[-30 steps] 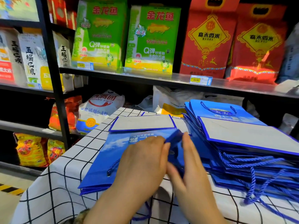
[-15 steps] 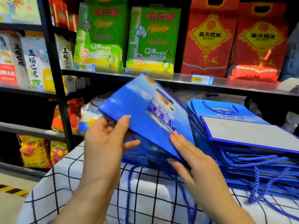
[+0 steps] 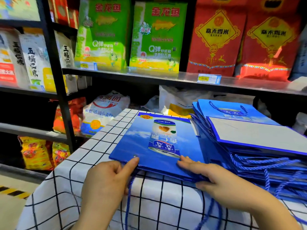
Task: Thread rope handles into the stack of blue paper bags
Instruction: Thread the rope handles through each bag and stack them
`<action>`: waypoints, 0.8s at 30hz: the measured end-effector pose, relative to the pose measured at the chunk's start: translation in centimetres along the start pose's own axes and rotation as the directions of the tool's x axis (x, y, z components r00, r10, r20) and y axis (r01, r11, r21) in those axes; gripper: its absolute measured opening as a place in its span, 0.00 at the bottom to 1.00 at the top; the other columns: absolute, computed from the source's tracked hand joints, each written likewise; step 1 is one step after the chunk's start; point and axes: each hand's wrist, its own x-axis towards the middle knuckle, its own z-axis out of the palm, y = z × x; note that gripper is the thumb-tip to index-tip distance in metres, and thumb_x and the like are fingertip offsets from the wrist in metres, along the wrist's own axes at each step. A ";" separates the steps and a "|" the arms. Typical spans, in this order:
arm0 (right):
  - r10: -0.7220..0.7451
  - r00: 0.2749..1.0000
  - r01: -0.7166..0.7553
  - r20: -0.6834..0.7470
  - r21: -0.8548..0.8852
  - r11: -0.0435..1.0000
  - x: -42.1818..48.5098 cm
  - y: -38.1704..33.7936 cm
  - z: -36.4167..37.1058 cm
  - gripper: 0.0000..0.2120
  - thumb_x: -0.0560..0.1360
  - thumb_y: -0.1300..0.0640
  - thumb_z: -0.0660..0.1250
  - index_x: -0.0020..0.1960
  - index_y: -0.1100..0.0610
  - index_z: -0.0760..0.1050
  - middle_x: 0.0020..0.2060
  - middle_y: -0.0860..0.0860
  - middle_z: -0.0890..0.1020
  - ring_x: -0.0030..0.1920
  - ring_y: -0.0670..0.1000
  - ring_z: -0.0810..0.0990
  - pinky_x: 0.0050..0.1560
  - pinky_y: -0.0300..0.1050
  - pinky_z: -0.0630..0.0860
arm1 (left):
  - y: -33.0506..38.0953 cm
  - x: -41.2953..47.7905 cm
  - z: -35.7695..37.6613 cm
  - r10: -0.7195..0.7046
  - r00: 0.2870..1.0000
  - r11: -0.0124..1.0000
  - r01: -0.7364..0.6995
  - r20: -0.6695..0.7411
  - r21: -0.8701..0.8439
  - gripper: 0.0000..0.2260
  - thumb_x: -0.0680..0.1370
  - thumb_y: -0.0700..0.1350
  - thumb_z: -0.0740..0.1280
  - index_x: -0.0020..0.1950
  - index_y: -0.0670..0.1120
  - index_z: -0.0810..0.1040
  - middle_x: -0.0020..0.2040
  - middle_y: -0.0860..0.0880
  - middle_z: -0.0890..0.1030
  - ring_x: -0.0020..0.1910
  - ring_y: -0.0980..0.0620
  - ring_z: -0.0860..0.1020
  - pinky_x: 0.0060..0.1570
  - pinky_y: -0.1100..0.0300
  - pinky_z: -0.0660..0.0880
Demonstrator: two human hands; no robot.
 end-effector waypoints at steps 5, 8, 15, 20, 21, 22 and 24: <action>0.019 1.000 -0.019 0.002 0.161 0.987 -0.5 -0.6 -0.9 0.30 0.76 0.66 0.60 0.58 0.29 0.63 0.64 0.28 0.65 0.65 0.27 0.61 0.61 0.22 0.58 | 1.4 -2.3 0.4 0.294 0.956 0.941 -0.293 0.024 0.169 0.24 0.68 0.69 0.56 0.34 0.48 0.69 0.24 0.51 0.72 0.29 0.52 0.72 0.28 0.61 0.64; 0.075 0.993 -0.043 -0.090 0.315 0.948 -0.6 -1.3 -1.2 0.30 0.73 0.71 0.64 0.55 0.34 0.70 0.57 0.34 0.77 0.57 0.29 0.72 0.55 0.26 0.69 | 3.0 -3.3 1.5 0.416 0.893 0.908 -0.419 0.172 -0.015 0.19 0.65 0.69 0.51 0.38 0.58 0.71 0.30 0.60 0.75 0.33 0.56 0.73 0.32 0.64 0.66; 0.136 0.915 -0.098 -0.379 0.118 0.988 -1.2 -2.8 -1.7 0.29 0.64 0.64 0.75 0.48 0.32 0.69 0.40 0.44 0.77 0.31 0.40 0.74 0.33 0.31 0.72 | 5.1 -2.8 3.6 0.459 0.815 0.825 -0.539 0.353 0.171 0.17 0.76 0.61 0.57 0.43 0.49 0.75 0.39 0.52 0.78 0.42 0.54 0.74 0.40 0.59 0.70; 0.178 0.908 0.019 -0.380 0.460 0.888 -0.9 -3.6 -2.1 0.23 0.65 0.69 0.73 0.49 0.43 0.77 0.39 0.49 0.77 0.26 0.47 0.75 0.26 0.35 0.71 | 5.7 -3.2 4.4 0.293 0.741 0.891 -0.441 0.604 0.109 0.19 0.71 0.64 0.62 0.31 0.51 0.76 0.27 0.50 0.73 0.34 0.55 0.72 0.33 0.61 0.67; 0.193 0.899 0.040 -0.393 0.511 0.859 -0.6 -3.6 -2.1 0.23 0.65 0.69 0.73 0.50 0.44 0.77 0.39 0.51 0.77 0.27 0.48 0.76 0.27 0.37 0.72 | 5.7 -3.3 4.7 0.268 0.736 0.907 -0.411 0.622 0.095 0.18 0.70 0.64 0.64 0.33 0.51 0.78 0.27 0.49 0.73 0.35 0.55 0.73 0.35 0.60 0.69; 0.206 0.889 0.059 -0.408 0.549 0.834 -0.3 -3.7 -2.1 0.22 0.65 0.69 0.72 0.50 0.46 0.77 0.38 0.52 0.76 0.28 0.49 0.77 0.27 0.37 0.73 | 5.7 -3.3 5.0 0.257 0.741 0.915 -0.394 0.620 0.091 0.17 0.70 0.63 0.65 0.33 0.50 0.77 0.27 0.49 0.74 0.36 0.55 0.74 0.36 0.59 0.70; 0.227 0.873 0.084 -0.432 0.591 0.803 0.3 -4.0 -1.9 0.19 0.67 0.69 0.71 0.49 0.48 0.77 0.37 0.53 0.76 0.28 0.47 0.78 0.27 0.38 0.75 | 5.7 -3.3 5.3 0.262 0.765 0.929 -0.365 0.588 0.060 0.17 0.71 0.58 0.66 0.32 0.46 0.75 0.27 0.48 0.76 0.34 0.53 0.76 0.37 0.59 0.73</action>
